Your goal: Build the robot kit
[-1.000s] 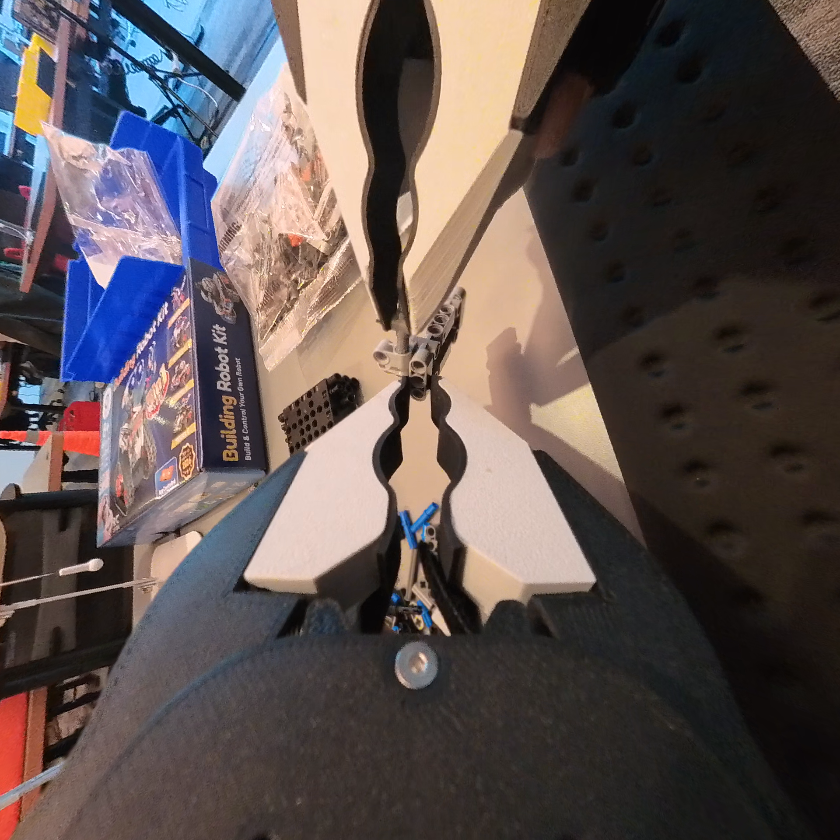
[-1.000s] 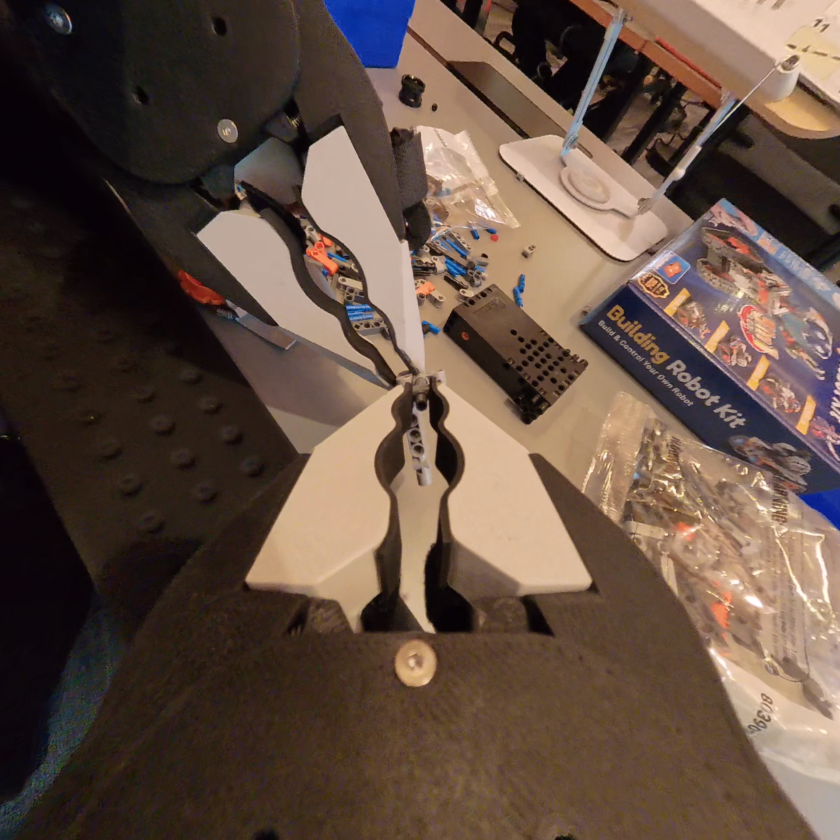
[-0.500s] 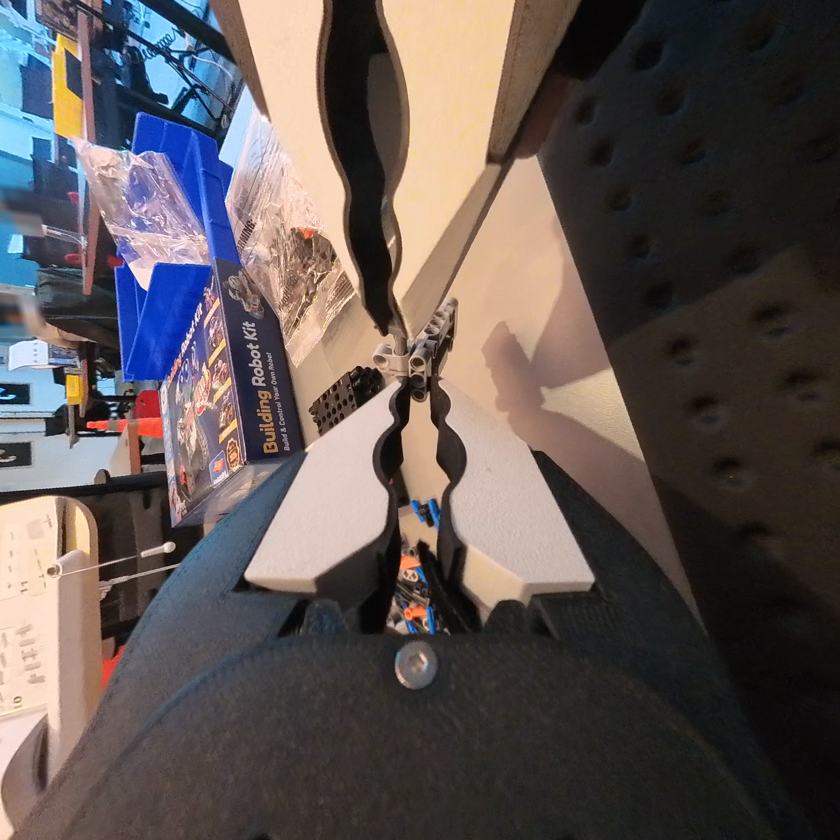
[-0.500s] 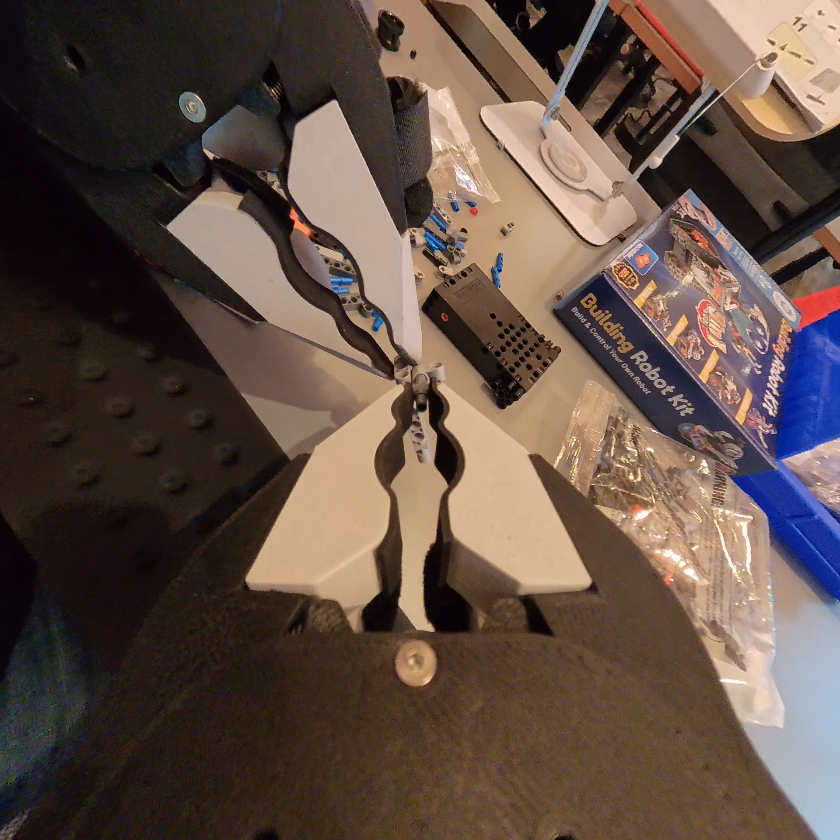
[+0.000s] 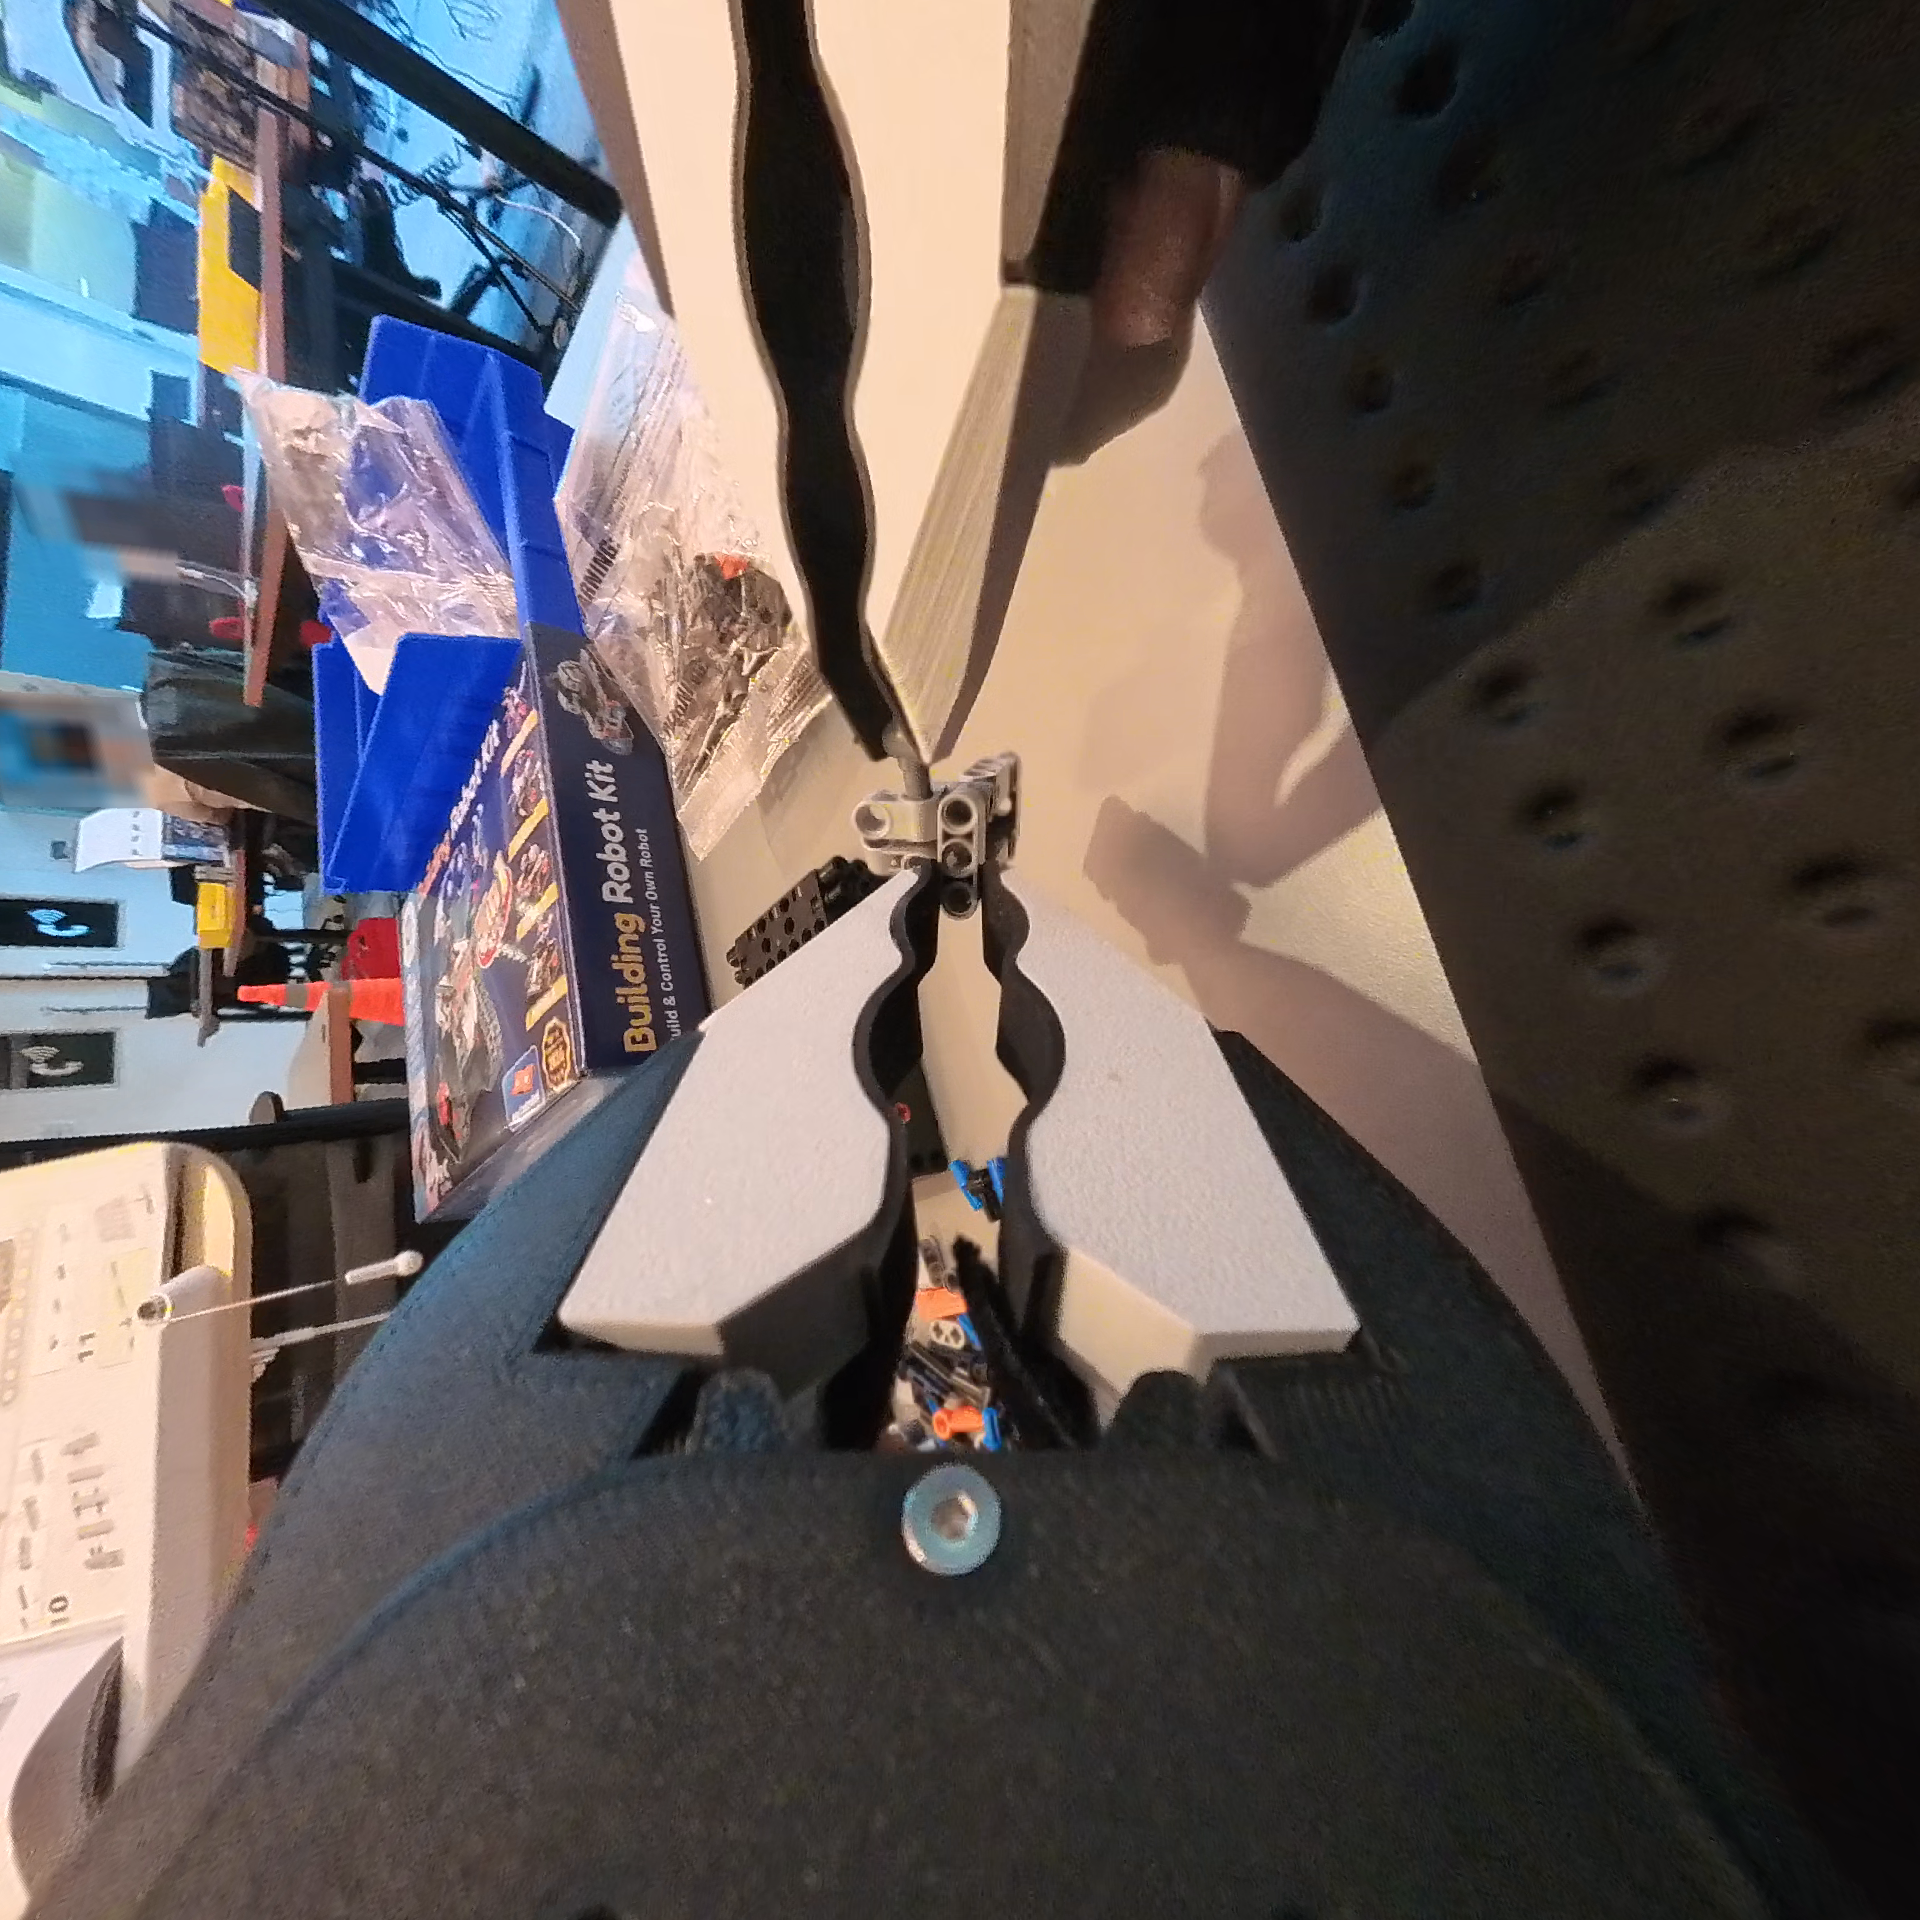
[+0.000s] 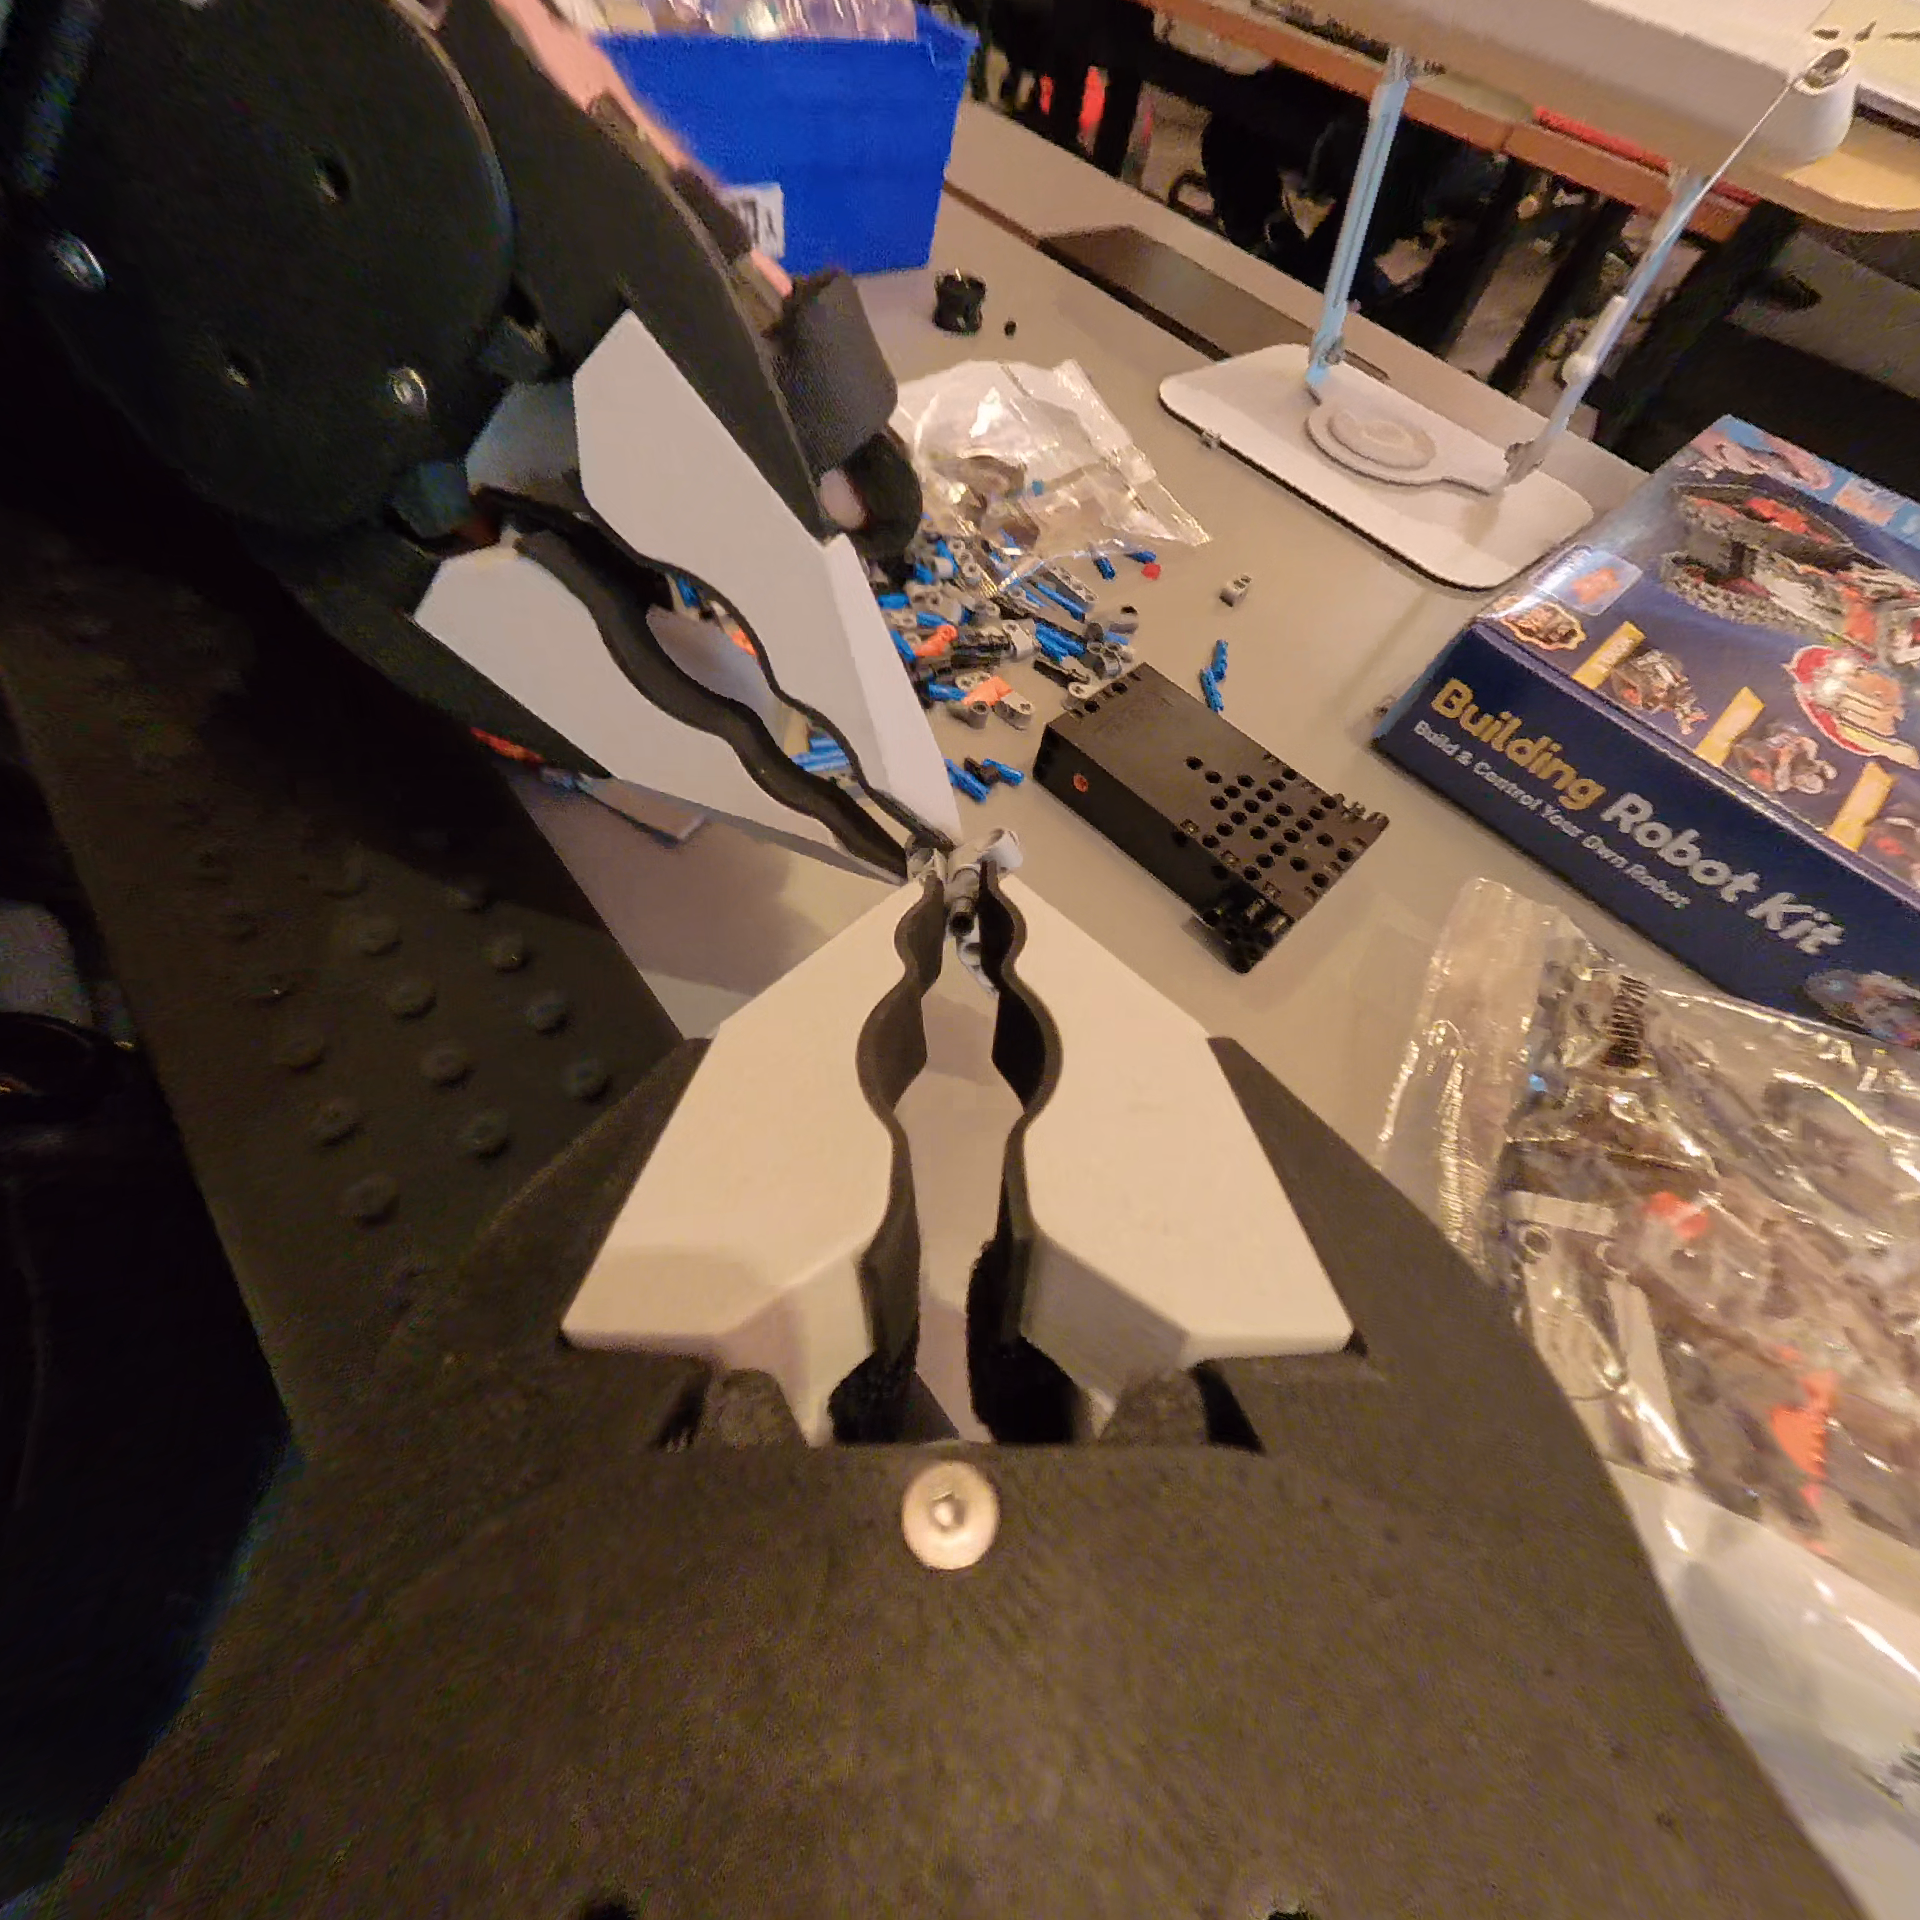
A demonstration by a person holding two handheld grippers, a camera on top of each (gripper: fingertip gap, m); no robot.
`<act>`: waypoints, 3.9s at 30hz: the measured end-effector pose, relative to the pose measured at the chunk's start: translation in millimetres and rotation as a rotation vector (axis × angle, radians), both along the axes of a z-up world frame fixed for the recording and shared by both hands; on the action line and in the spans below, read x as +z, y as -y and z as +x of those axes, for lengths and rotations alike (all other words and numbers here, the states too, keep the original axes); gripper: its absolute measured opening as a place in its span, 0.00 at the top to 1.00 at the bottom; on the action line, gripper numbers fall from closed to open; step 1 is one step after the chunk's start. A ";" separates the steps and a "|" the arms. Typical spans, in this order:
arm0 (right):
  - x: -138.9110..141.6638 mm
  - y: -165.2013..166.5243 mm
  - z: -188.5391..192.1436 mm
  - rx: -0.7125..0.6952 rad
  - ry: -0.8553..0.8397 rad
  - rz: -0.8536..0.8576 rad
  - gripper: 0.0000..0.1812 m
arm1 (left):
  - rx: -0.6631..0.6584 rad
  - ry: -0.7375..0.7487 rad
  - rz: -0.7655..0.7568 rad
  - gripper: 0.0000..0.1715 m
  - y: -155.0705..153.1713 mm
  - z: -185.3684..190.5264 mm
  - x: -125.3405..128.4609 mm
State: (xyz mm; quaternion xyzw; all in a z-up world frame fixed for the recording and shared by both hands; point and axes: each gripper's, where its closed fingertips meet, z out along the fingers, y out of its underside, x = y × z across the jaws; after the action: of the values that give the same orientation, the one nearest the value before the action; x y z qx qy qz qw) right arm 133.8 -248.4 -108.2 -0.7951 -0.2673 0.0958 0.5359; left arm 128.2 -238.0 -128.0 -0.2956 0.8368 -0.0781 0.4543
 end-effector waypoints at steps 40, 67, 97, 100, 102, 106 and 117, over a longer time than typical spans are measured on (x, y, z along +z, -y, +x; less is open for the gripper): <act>11.5 -0.9 -3.2 0.158 -0.281 0.015 0.97 | -0.016 0.126 -0.030 0.97 4.6 -4.5 12.7; 25.4 5.0 -11.5 0.341 -0.446 -0.012 0.98 | -0.068 0.241 -0.050 0.97 13.4 -12.9 28.9; 28.9 -3.2 -14.5 0.388 -0.518 -0.045 0.97 | -0.060 0.310 -0.080 0.97 10.7 -17.5 40.5; 30.7 -2.3 -10.7 0.384 -0.513 -0.034 0.97 | -0.053 0.337 -0.155 0.96 9.1 -22.9 48.4; 32.7 -0.5 -10.5 0.391 -0.511 -0.021 0.97 | -0.037 0.354 -0.248 0.91 4.9 -26.0 55.0; 31.9 5.7 -19.3 0.433 -0.452 -0.015 0.97 | -0.021 0.280 -0.455 0.86 3.0 -23.5 51.6; 49.9 16.3 -35.0 0.555 -0.569 -0.014 0.97 | -0.158 0.151 -0.934 0.96 23.3 -28.7 66.6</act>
State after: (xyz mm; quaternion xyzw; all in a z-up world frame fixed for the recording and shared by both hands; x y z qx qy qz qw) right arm 98.8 -264.7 -58.3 -0.6379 -0.3122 0.4555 0.5369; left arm 99.6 -261.3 -61.4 -0.3969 0.6967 -0.5013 0.3251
